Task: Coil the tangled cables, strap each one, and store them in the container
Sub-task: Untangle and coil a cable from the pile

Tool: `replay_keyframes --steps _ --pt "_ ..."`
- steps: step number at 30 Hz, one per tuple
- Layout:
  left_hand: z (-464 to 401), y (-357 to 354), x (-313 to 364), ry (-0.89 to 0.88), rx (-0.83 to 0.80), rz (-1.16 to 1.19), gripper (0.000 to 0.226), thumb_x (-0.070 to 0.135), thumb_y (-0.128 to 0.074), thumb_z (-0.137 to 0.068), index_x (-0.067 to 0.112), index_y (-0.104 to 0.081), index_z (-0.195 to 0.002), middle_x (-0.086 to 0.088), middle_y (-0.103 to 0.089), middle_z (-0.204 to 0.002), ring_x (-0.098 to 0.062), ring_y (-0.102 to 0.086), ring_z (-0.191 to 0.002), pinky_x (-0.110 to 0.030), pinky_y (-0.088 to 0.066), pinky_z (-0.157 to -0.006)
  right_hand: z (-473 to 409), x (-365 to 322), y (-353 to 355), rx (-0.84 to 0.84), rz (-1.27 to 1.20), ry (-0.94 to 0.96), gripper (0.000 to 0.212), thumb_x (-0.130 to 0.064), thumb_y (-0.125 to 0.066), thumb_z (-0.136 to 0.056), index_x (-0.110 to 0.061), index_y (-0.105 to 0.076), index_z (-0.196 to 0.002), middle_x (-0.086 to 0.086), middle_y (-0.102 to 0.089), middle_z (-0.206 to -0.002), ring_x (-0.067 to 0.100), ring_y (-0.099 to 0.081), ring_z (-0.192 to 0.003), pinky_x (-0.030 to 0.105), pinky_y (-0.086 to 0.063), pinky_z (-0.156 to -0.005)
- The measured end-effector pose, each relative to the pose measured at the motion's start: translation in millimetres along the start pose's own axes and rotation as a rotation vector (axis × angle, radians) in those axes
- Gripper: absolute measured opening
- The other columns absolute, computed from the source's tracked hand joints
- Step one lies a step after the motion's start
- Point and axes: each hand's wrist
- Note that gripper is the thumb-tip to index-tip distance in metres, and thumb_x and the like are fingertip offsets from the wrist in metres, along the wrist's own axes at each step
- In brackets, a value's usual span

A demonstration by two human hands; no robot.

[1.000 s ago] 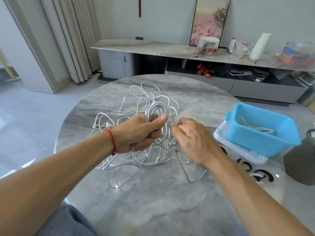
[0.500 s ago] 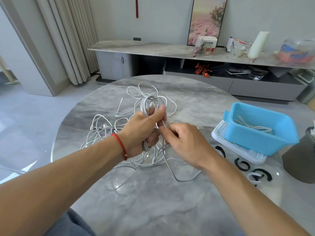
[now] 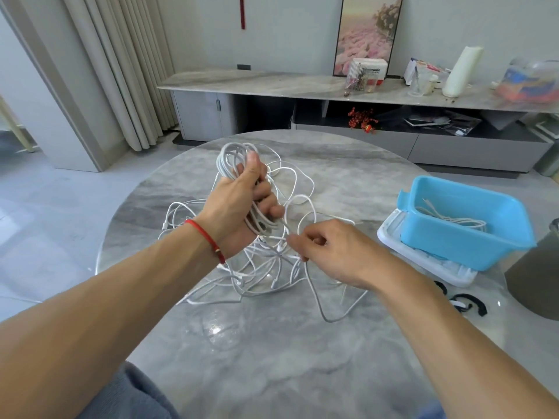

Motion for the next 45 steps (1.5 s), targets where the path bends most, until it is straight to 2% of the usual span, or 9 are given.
replay_keyframes --steps 5,12,20,24,28,32,36,42,45 --pt "-2.8 2.0 11.6 -0.044 0.059 -0.048 0.040 0.048 -0.045 -0.103 0.021 -0.043 -0.073 0.005 -0.021 -0.053 -0.009 -0.017 -0.039 -0.020 -0.018 -0.039 4.7 -2.3 -1.6 -0.022 0.175 0.012 0.038 -0.068 -0.049 -0.094 -0.037 -0.054 -0.074 -0.014 -0.054 -0.075 0.017 -0.055 -0.082 0.037 -0.045 -0.072" --pt "-2.3 4.4 27.8 -0.093 0.148 -0.109 0.039 0.046 -0.047 -0.103 0.021 -0.043 -0.073 0.005 -0.022 -0.052 -0.009 -0.018 -0.037 -0.018 -0.020 -0.036 8.7 -4.2 2.7 -0.010 0.288 -0.043 0.029 -0.064 -0.044 -0.100 -0.039 -0.059 -0.096 -0.016 -0.065 -0.103 0.020 -0.063 -0.103 0.038 -0.045 -0.077" --pt "-4.9 23.2 46.2 -0.177 0.186 -0.164 0.039 0.044 -0.052 -0.102 0.020 -0.046 -0.072 0.004 -0.024 -0.052 -0.010 -0.020 -0.036 -0.018 -0.022 -0.037 -4.7 24.4 21.8 -0.054 0.256 -0.162 0.037 -0.065 -0.056 -0.095 -0.032 -0.061 -0.079 -0.015 -0.057 -0.085 0.016 -0.057 -0.089 0.034 -0.043 -0.073" --pt "-9.0 38.5 42.2 -0.138 0.280 -0.213 0.041 0.045 -0.050 -0.103 0.022 -0.042 -0.070 0.004 -0.024 -0.051 -0.011 -0.019 -0.037 -0.018 -0.019 -0.039 -3.3 25.3 23.6 -0.044 0.365 -0.045 0.025 -0.061 -0.057 -0.096 -0.039 -0.061 -0.084 -0.011 -0.048 -0.105 0.014 -0.046 -0.109 0.041 -0.042 -0.093" --pt "-9.7 41.5 28.0 -0.083 0.301 -0.294 0.042 0.044 -0.049 -0.103 0.023 -0.040 -0.068 0.004 -0.024 -0.051 -0.010 -0.020 -0.038 -0.016 -0.019 -0.038 1.6 11.8 18.3 0.074 0.376 0.200 0.021 -0.052 -0.064 -0.095 -0.033 -0.070 -0.092 -0.015 -0.046 -0.106 0.007 -0.039 -0.108 0.043 -0.033 -0.098" --pt "-8.8 32.5 19.6 -0.060 0.280 -0.280 0.044 0.044 -0.049 -0.103 0.024 -0.038 -0.066 0.004 -0.022 -0.053 -0.010 -0.018 -0.039 -0.015 -0.018 -0.038 10.0 -4.5 5.9 0.025 0.432 0.356 0.019 -0.046 -0.064 -0.092 -0.031 -0.065 -0.082 -0.016 -0.057 -0.097 0.003 -0.044 -0.103 0.038 -0.029 -0.098" --pt "-6.8 32.7 21.8 -0.038 0.247 -0.283 0.043 0.045 -0.050 -0.102 0.024 -0.040 -0.066 0.004 -0.023 -0.053 -0.010 -0.019 -0.038 -0.016 -0.019 -0.037 17.8 -11.2 -4.1 0.005 0.401 0.451 0.037 -0.055 -0.063 -0.094 -0.027 -0.058 -0.071 -0.017 -0.047 -0.099 0.001 -0.040 -0.096 0.034 -0.027 -0.095" --pt "3.3 34.3 2.1 0.249 -0.037 -0.536 0.041 0.046 -0.053 -0.100 0.025 -0.039 -0.068 0.004 -0.022 -0.054 -0.010 -0.019 -0.038 -0.016 -0.019 -0.036 19.9 -18.0 -8.0 -0.050 0.150 0.407 0.028 -0.040 -0.061 -0.101 -0.024 -0.059 -0.078 -0.010 -0.053 -0.071 0.010 -0.049 -0.071 0.032 -0.040 -0.069" --pt "7.8 31.7 -7.8 0.381 -0.175 -0.703 0.043 0.049 -0.055 -0.098 0.025 -0.042 -0.065 0.004 -0.024 -0.055 -0.010 -0.018 -0.041 -0.017 -0.019 -0.038 17.5 -14.3 -8.2 -0.014 0.162 0.345 0.019 -0.042 -0.061 -0.100 -0.029 -0.066 -0.086 -0.012 -0.055 -0.069 0.009 -0.048 -0.070 0.037 -0.044 -0.070"
Point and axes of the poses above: each hand's wrist, its own z-axis away from the middle knuckle, its own y-axis out of the back of the hand, x = y × z
